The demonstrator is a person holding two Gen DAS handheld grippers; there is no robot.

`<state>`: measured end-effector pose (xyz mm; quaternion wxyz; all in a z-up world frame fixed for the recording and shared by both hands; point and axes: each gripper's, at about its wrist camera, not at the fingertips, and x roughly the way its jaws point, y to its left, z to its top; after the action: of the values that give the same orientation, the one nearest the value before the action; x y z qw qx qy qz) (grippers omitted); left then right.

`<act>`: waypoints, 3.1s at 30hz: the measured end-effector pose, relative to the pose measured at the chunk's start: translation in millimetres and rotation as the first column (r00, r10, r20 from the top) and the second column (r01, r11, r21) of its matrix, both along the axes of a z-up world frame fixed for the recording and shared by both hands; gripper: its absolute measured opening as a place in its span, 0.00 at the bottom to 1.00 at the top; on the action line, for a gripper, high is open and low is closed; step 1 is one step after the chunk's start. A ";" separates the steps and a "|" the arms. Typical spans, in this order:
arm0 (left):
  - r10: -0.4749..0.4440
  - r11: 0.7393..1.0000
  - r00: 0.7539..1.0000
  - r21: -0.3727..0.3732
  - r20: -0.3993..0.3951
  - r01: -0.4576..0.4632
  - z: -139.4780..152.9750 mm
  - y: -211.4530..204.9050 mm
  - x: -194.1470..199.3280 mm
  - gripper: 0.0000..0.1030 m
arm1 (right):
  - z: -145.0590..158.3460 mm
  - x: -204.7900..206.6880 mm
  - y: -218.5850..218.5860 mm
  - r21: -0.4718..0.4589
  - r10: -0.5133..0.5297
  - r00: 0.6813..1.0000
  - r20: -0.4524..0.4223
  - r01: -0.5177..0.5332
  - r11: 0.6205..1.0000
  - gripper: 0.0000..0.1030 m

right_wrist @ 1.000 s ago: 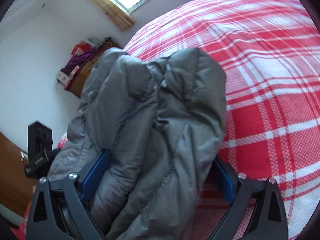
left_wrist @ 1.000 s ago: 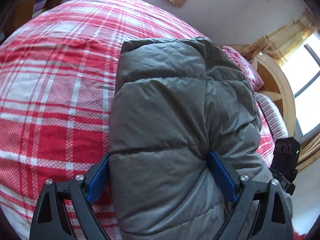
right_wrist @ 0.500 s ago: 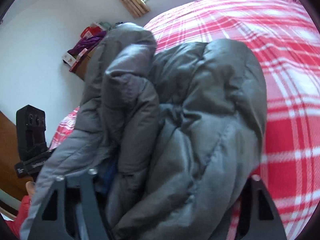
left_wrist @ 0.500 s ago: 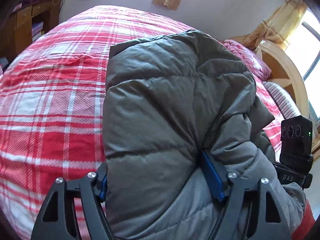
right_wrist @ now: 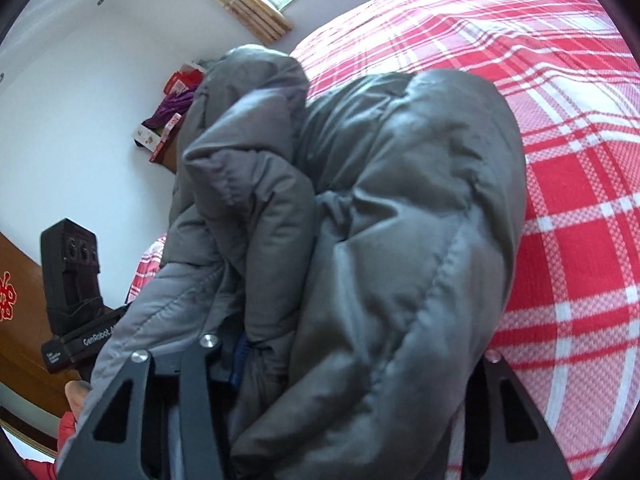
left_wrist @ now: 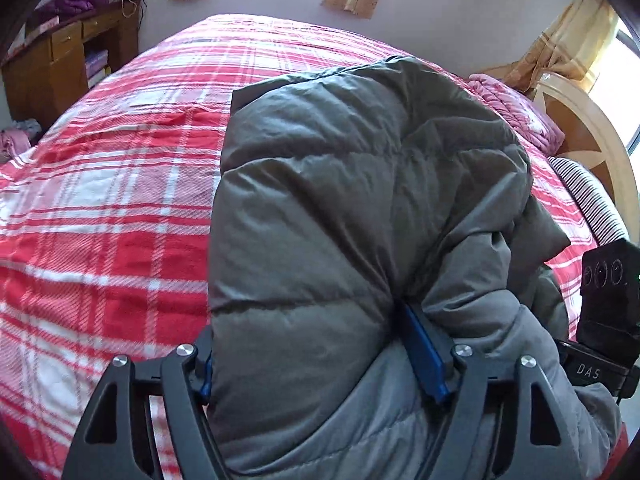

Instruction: Fold large clothes

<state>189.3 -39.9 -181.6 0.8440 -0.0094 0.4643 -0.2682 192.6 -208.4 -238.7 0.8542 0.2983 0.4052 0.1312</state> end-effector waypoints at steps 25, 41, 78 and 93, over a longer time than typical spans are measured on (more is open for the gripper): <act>0.272 0.961 0.955 -0.089 0.116 -0.263 59.6 128.0 -26.1 0.66 | 62.8 11.1 115.0 0.052 0.242 0.961 0.134 -0.250 0.967 0.35; 0.513 0.858 0.833 -0.081 0.209 -0.508 70.6 234.7 25.4 0.66 | 77.9 121.0 230.8 -0.016 0.461 0.852 0.246 -0.472 0.881 0.35; 0.545 0.831 0.826 0.041 0.142 -0.555 15.6 262.0 92.8 0.65 | 23.7 160.3 261.2 0.011 0.506 0.850 0.147 -0.513 0.859 0.35; 0.541 0.821 0.818 0.088 0.196 -0.564 -8.9 261.7 94.9 0.74 | 10.2 163.7 244.6 -0.070 0.451 0.891 0.052 -0.447 0.892 0.61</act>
<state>284.2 221.8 -190.4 0.9189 -0.0621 0.3889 0.0224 356.3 36.2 -228.5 0.8219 0.1678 0.4378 0.3236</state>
